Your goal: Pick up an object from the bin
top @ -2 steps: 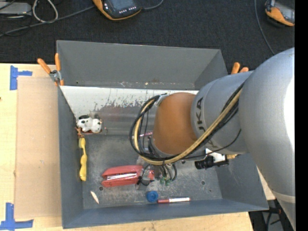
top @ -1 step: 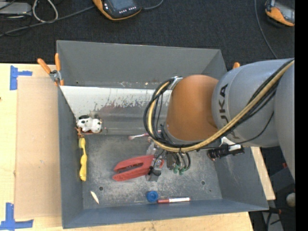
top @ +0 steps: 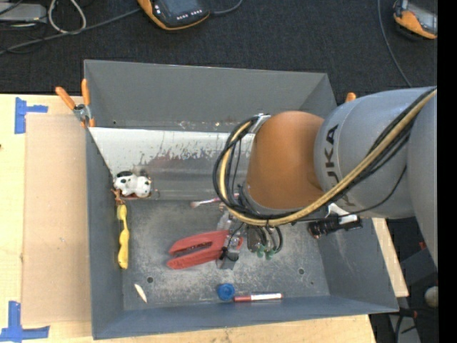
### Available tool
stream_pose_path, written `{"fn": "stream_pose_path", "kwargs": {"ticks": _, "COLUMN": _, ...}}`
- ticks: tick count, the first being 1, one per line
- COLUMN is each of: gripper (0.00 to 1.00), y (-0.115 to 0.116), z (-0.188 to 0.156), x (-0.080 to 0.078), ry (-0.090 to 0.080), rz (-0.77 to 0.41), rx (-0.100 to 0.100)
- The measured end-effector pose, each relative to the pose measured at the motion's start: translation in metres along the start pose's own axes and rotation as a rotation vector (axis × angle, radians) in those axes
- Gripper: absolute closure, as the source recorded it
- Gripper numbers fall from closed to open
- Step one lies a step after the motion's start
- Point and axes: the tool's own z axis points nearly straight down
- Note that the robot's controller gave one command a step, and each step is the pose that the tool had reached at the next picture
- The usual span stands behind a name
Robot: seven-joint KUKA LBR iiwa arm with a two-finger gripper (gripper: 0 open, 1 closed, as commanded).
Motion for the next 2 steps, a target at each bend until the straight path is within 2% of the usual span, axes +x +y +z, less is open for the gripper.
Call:
{"fn": "stream_pose_path", "kwargs": {"ticks": 1, "gripper": 1.0, "y": 0.004, "z": -0.063, "x": 0.001, "ry": 0.005, "rz": -0.017, "rx": 0.002}}
{"fn": "stream_pose_path", "kwargs": {"ticks": 2, "gripper": 1.0, "y": 0.003, "z": -0.102, "x": -0.001, "ry": 0.005, "rz": -0.011, "rx": 0.002}}
